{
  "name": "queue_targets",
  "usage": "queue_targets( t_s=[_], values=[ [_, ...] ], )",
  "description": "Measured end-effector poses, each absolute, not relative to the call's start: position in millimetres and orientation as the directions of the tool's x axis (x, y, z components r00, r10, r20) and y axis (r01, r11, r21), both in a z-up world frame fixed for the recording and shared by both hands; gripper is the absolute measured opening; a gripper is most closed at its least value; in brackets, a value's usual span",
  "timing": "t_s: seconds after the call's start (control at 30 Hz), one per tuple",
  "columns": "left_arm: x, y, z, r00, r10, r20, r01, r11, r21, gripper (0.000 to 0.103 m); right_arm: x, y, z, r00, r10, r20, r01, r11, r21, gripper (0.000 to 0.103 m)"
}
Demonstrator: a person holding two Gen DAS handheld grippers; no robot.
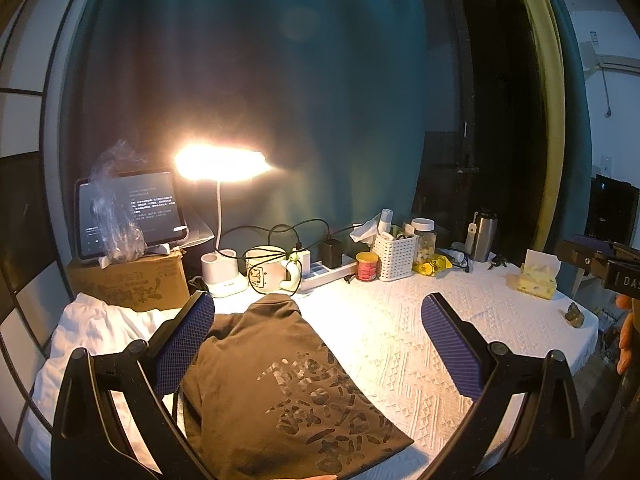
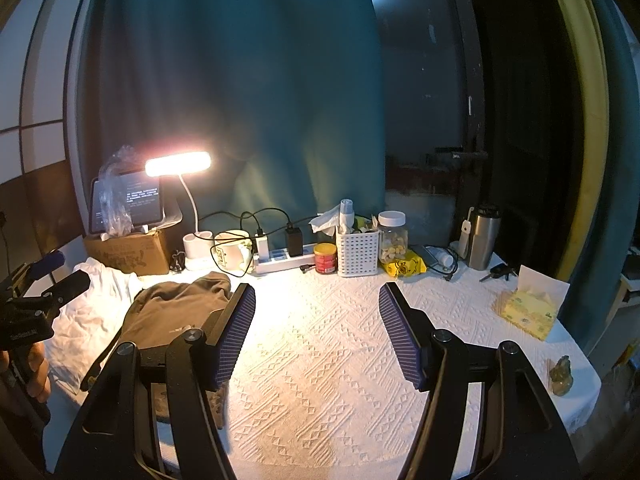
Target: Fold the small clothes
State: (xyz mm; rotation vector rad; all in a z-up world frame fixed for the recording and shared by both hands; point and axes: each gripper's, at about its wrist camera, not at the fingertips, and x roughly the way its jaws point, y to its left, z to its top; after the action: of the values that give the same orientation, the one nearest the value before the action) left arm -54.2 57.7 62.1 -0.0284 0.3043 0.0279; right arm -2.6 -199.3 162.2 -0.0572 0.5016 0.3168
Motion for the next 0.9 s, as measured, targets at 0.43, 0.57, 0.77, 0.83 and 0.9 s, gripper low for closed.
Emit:
queue_targets(
  t_s=[0.43, 0.57, 0.77, 0.83, 0.9],
  values=[
    [-49, 59, 62, 0.954, 0.017, -0.3, -0.026, 0.999, -0.028, 0.102, 4, -197, 159, 0.832, 0.275, -0.482, -0.304, 0.952, 0.02, 0.068],
    [-48, 59, 62, 0.953, 0.02, -0.301, -0.03, 0.999, -0.027, 0.102, 5, -197, 158, 0.829, 0.276, -0.486, -0.305, 0.952, 0.02, 0.068],
    [-46, 61, 62, 0.955, 0.023, -0.297, -0.034, 0.999, -0.032, 0.102, 9, -196, 155, 0.827, 0.274, -0.49, -0.304, 0.952, 0.019, 0.068],
    [-45, 62, 62, 0.955, 0.025, -0.297, -0.036, 0.999, -0.034, 0.102, 10, -196, 155, 0.826, 0.275, -0.493, -0.306, 0.952, 0.019, 0.068],
    [-43, 62, 61, 0.954, 0.025, -0.299, -0.037, 0.999, -0.034, 0.102, 10, -195, 153, 0.824, 0.276, -0.495, -0.307, 0.952, 0.019, 0.068]
  ],
)
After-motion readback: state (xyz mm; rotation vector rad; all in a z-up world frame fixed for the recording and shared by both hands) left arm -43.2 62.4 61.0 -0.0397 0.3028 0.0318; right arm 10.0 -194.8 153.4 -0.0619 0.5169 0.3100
